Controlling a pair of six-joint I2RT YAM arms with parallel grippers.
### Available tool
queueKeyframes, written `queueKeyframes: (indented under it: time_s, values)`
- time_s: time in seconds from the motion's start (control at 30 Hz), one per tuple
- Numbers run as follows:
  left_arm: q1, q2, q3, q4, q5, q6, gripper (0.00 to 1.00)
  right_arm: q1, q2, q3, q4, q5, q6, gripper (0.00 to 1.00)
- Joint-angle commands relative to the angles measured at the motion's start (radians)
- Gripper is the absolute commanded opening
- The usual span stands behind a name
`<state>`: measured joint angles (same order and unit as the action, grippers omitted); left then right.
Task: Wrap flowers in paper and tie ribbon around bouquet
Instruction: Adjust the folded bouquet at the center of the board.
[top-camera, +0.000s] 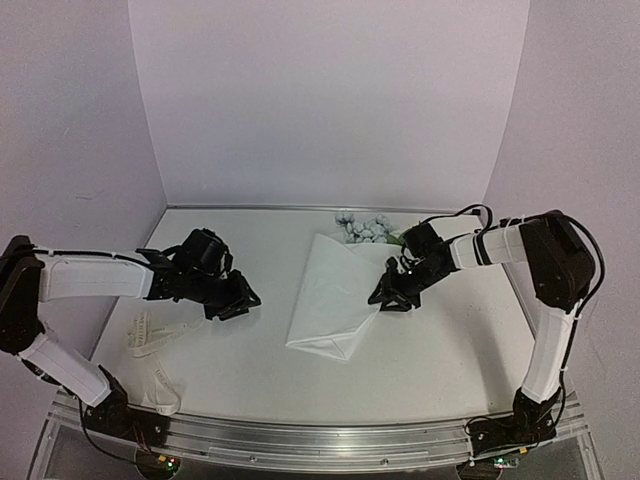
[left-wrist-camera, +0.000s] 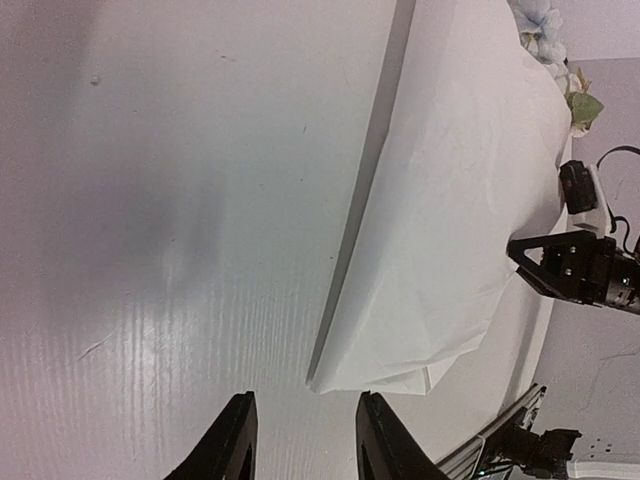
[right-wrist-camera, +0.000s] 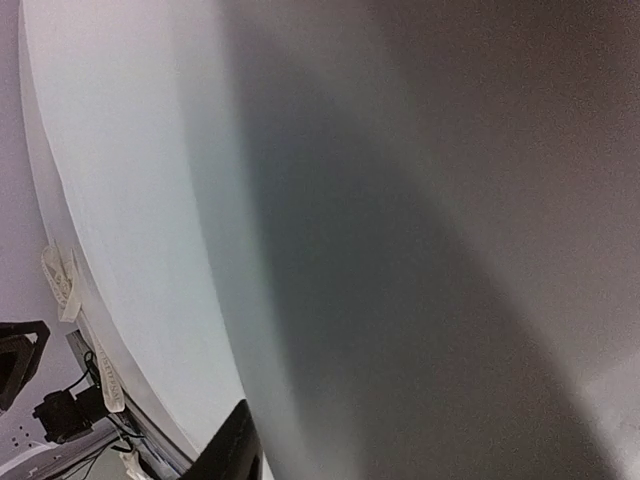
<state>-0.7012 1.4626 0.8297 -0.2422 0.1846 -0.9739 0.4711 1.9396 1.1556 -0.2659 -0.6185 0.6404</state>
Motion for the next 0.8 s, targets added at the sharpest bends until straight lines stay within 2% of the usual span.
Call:
queueKeyframes:
  time_s: [0.0, 0.17, 0.3, 0.43, 0.57, 0.77]
  values:
    - [0.033, -0.13, -0.065, -0.086, -0.083, 0.024, 0.36, 0.027, 0.094, 0.166, -0.083, -0.037, -0.088, 0.31]
    - [0.083, -0.107, -0.057, -0.065, -0.009, 0.098, 0.37, 0.036, 0.116, 0.232, -0.203, -0.028, -0.163, 0.23]
    - [0.089, 0.006, 0.015, -0.01, 0.049, 0.156, 0.39, 0.039, 0.034, 0.125, -0.215, 0.033, -0.168, 0.16]
    - [0.091, 0.13, 0.049, 0.12, 0.142, 0.114, 0.39, 0.038, -0.076, -0.002, -0.221, 0.113, -0.204, 0.11]
    - [0.085, 0.245, 0.102, 0.217, 0.201, 0.079, 0.41, -0.003, -0.116, -0.045, -0.239, 0.106, -0.219, 0.1]
    - [0.065, 0.384, 0.229, 0.288, 0.27, 0.08, 0.42, -0.017, -0.139, -0.045, -0.241, 0.107, -0.19, 0.2]
